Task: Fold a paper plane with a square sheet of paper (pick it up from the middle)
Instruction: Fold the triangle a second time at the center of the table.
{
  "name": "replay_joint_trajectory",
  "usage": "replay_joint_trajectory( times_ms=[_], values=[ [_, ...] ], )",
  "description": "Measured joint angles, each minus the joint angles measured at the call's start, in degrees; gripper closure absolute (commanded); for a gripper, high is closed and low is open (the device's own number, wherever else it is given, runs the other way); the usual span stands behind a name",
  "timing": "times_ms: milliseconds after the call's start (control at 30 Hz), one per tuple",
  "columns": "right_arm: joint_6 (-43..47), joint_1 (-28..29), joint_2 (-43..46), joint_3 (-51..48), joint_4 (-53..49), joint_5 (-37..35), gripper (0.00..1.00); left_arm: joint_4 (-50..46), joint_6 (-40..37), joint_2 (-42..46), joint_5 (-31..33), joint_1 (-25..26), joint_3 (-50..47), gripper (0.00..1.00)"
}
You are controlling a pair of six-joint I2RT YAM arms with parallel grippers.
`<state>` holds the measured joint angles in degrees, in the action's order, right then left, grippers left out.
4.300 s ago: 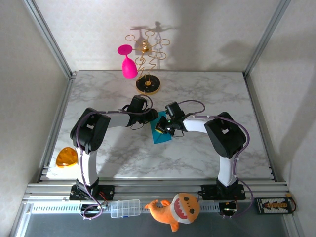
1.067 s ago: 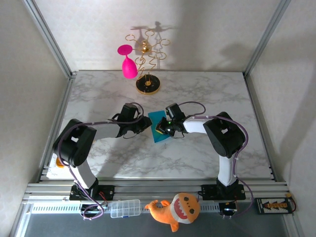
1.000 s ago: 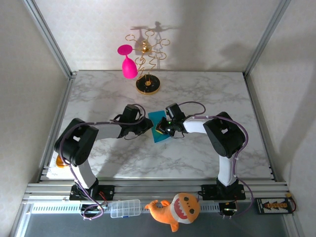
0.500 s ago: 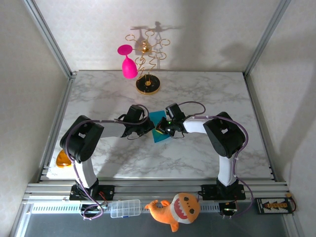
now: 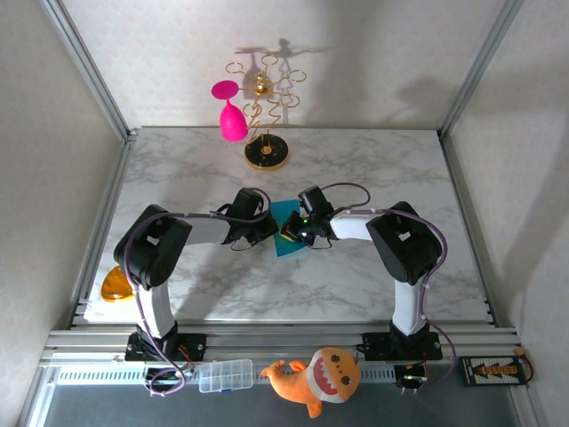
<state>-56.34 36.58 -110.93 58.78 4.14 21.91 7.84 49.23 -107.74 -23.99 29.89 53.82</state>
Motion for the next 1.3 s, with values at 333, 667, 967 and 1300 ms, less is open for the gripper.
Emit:
replay_joint_trajectory(
  times_ms=[333, 667, 967, 1300],
  values=[
    [3.32, -1.38, 6.51, -2.36, 0.11, -0.35, 0.99, -1.64, -2.49, -0.33, 0.24, 0.09, 1.14, 1.00],
    [8.44, -2.05, 5.33, -1.27, -1.90, -0.57, 0.99, -3.61, -5.14, -1.20, 0.22, 0.09, 3.04, 1.00],
    [9.27, -2.21, 2.80, -1.01, -3.56, -0.94, 0.99, -4.07, -5.99, -1.60, 0.20, 0.09, 3.63, 1.00],
    [9.73, -4.13, 5.75, -6.36, -1.77, -1.29, 0.99, -3.87, -6.01, -1.86, 0.07, 0.09, 3.78, 1.00]
  ],
)
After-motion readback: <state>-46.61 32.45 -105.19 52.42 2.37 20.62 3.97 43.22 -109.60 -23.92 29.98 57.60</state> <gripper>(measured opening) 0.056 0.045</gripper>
